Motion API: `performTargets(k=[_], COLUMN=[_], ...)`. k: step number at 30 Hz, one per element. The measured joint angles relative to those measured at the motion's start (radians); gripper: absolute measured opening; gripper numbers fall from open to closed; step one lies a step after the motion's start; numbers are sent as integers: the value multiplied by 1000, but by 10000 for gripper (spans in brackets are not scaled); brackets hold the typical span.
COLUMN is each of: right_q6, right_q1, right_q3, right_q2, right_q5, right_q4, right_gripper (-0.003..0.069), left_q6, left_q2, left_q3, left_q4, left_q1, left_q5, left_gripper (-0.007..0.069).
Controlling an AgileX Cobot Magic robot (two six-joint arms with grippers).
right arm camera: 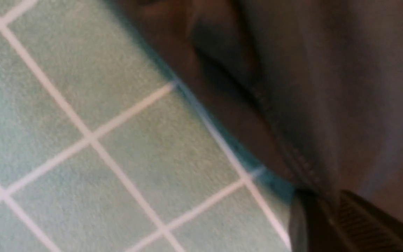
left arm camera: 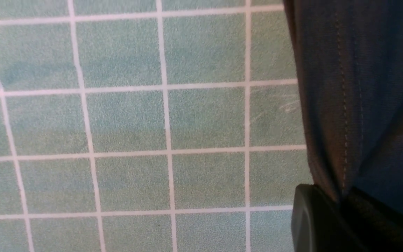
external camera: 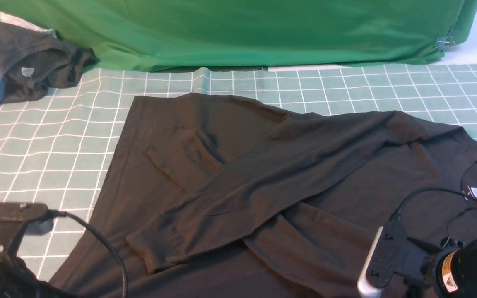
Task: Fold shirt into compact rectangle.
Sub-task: 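Grasp the near edge of the shirt at its hem and shoulder corners, then fold the black garment in half by bringing its near edge over to the far edge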
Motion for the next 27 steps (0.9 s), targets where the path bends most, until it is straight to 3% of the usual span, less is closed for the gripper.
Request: performTargets(k=[10, 15, 27], right_q6=[16, 76, -55], right_q1=[1, -6, -266], right_q3=[-11, -87, -409], right_q2=[-136, -195, 27], right_q5=[81, 105, 99], right_q4=[-38, -126, -133], right_gripper=[30, 25, 23], left_q6=[-4, -8, 36], left_q2=[0, 55, 436], left_q3=[-180, -267, -586], left_q4=[18, 29, -57], left_q1=[0, 13, 164], left_q5=[31, -5, -130], left_gripper=[15, 15, 15])
